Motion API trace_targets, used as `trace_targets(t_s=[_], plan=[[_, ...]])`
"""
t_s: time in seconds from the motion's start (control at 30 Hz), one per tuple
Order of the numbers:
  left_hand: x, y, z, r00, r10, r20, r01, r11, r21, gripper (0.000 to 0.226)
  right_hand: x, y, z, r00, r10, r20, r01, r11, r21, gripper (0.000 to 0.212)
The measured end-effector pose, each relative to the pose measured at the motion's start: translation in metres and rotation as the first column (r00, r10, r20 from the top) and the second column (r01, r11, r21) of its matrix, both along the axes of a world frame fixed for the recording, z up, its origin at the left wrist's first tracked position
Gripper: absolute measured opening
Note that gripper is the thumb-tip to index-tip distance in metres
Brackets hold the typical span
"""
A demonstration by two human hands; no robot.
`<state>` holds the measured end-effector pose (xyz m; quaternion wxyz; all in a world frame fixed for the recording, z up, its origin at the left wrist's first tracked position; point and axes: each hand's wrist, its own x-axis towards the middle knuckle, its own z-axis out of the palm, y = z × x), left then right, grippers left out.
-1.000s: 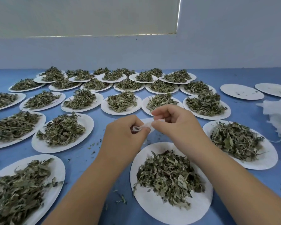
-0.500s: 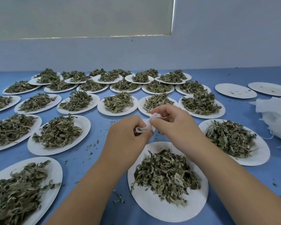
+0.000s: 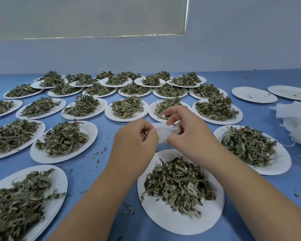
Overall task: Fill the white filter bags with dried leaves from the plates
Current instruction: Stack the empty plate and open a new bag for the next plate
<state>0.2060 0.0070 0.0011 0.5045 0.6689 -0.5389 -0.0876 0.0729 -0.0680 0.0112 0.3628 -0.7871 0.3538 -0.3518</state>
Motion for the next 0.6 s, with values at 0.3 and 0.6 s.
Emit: trace_targets(t_s=[0.3,0.6], plan=[[0.0030,0.0058,-0.0003,0.982,-0.071,0.173,0.070,0.997,0.014,0.009,-0.0028,0.0029,0.0023,0.998,0.052,-0.035,-0.054,0.995,-0.083,0.050],[0.0093,0.0064,0.0041,0.984,0.059,0.166,-0.074,0.994,0.086,0.012,0.0037,0.0056,0.0016,0.990,0.092,0.111,-0.092,0.996,-0.002,0.044]])
